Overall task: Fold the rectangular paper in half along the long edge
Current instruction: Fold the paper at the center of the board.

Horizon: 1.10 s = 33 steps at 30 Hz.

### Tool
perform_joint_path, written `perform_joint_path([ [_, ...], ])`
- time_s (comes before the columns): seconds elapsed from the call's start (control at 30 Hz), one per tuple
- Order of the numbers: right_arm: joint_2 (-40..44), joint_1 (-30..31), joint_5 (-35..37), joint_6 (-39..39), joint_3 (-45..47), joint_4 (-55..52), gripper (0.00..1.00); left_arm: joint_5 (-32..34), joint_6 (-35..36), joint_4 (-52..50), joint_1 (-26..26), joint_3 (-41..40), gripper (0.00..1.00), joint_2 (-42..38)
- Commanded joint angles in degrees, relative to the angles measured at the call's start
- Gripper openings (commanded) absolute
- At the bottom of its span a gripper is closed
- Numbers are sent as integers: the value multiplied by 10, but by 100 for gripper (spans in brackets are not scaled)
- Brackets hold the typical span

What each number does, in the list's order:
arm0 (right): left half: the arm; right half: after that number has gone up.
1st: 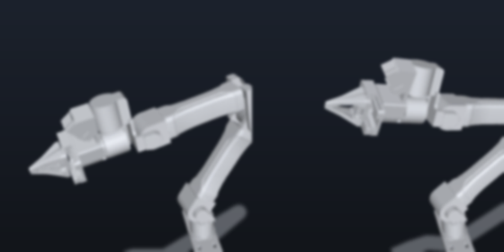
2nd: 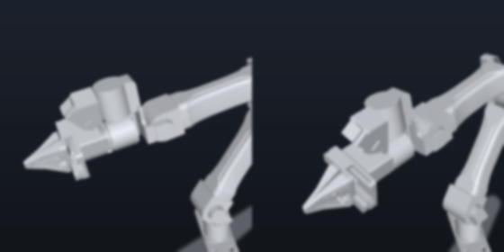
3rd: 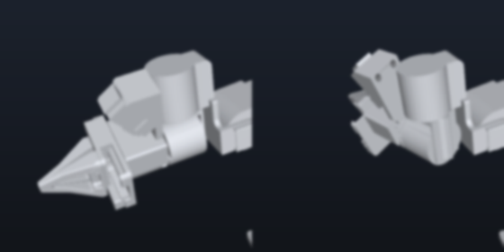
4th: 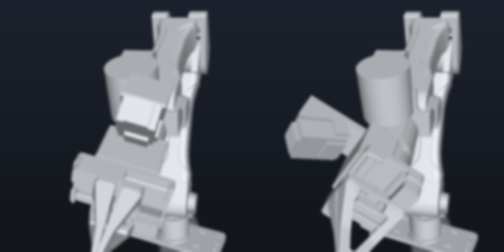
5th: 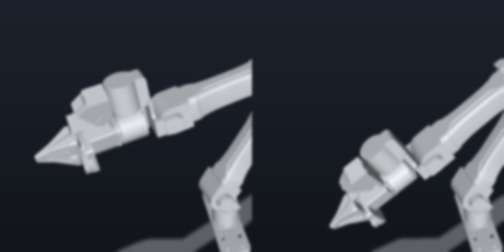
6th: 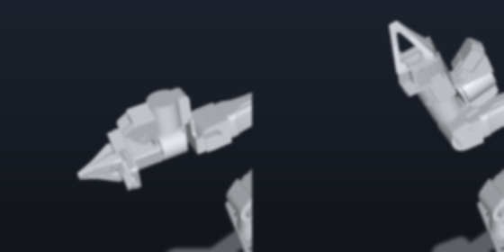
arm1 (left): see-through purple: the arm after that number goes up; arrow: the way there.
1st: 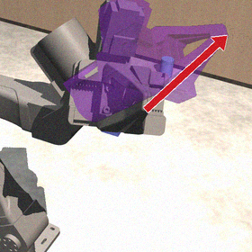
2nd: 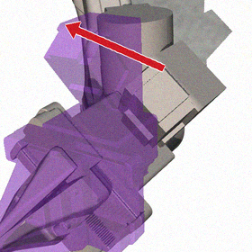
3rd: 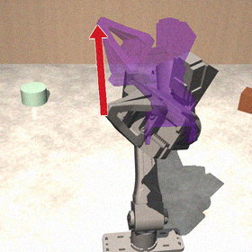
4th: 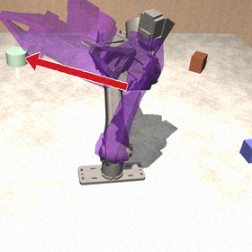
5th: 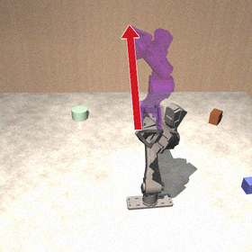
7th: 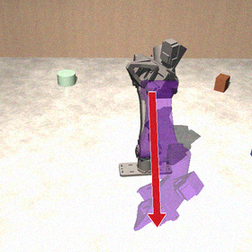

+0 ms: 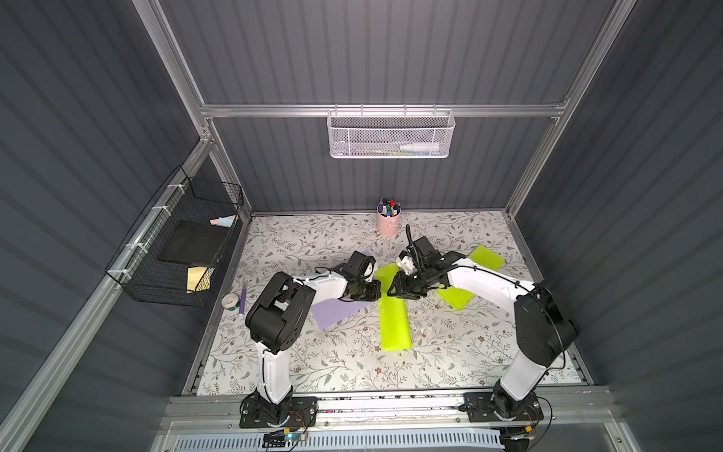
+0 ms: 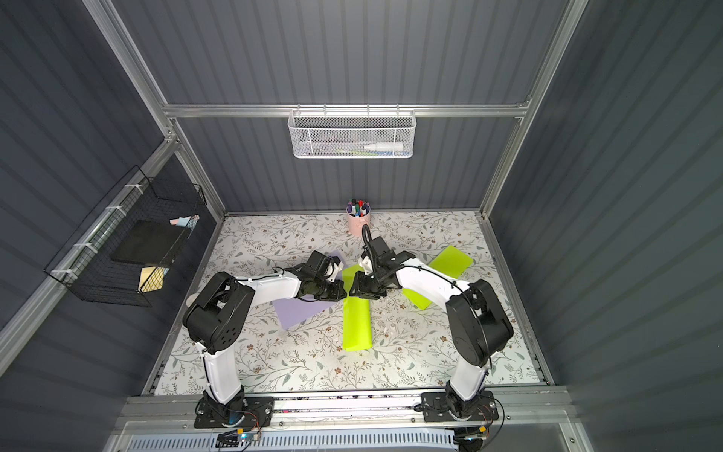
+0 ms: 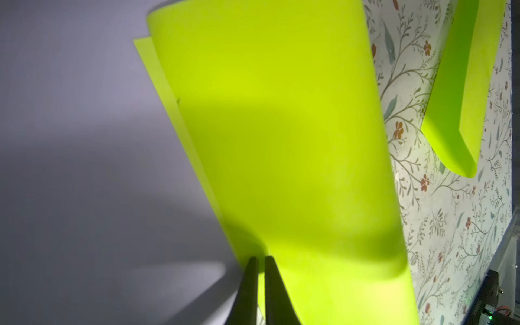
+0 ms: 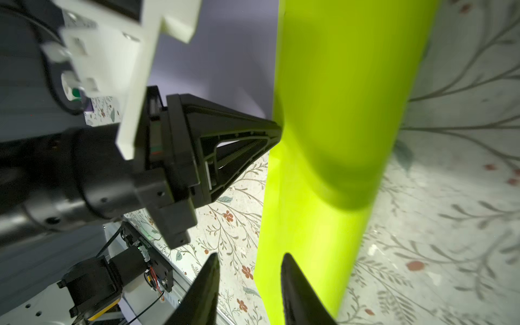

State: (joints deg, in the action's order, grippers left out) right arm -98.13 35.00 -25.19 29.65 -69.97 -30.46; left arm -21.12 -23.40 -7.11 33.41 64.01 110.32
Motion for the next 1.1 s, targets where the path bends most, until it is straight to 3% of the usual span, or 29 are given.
perform_joint_path([
  [0.0,3,-8,50,-7,25,-62,50,-1,-5,-14,2,-13,12,22],
  [0.13,-4,-9,85,-8,39,-74,57,-3,-4,-14,2,-12,11,24],
  [0.3,-21,-9,23,5,60,-29,67,-4,-5,-17,2,-11,11,24],
  [0.53,-42,-2,-3,8,57,-1,69,-4,-3,-20,2,-10,11,25],
  [0.77,-58,0,-15,9,59,12,62,-2,-3,-23,2,-10,11,24],
  [1.07,-59,0,-21,8,64,22,41,0,-3,-29,1,-8,11,15],
])
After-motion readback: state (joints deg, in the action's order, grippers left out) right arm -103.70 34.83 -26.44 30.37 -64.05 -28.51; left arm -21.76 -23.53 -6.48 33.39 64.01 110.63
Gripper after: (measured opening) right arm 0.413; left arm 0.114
